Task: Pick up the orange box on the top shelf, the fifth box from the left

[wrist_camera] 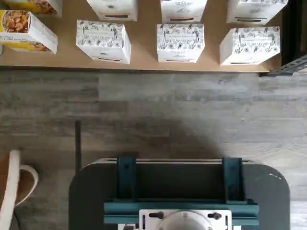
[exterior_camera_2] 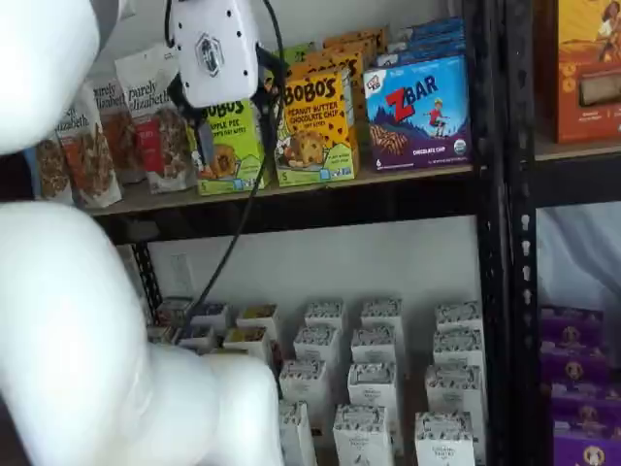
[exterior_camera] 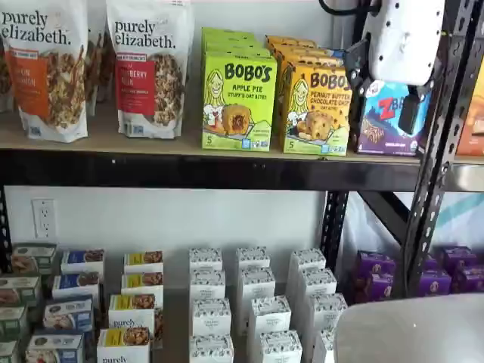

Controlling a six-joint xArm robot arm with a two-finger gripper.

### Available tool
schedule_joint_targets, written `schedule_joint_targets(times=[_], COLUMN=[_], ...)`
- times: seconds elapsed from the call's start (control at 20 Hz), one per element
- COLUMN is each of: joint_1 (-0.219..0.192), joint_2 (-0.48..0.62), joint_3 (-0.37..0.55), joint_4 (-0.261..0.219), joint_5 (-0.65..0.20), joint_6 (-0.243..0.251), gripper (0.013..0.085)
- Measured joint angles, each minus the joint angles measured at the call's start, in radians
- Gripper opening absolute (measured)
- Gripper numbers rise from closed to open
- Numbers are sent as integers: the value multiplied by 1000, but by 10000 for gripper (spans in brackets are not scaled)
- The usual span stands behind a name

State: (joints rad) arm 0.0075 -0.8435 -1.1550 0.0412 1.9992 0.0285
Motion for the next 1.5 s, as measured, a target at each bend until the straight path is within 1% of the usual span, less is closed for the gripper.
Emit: schedule_joint_targets(times=[0.05, 0.3, 0.5, 0.7, 0.85, 1.0, 1.1, 1.3, 1.5], joint_1=[-10, -7, 16, 16, 9, -1, -3, -15, -33], joint_2=[2, 0, -8, -5, 2, 47, 68, 137, 205], joint_3=[-2, 1, 12, 16, 15, -12, -27, -85, -144], joint_4=[11, 10, -14, -15, -10, -6, -8, -6, 9], joint_5=[4, -1, -41, -90, -138, -202, -228, -241, -248], joint_6=[-5, -2, 9, 10, 4, -6, -9, -20, -36], gripper=[850, 850, 850, 850, 850, 850, 850, 850, 850])
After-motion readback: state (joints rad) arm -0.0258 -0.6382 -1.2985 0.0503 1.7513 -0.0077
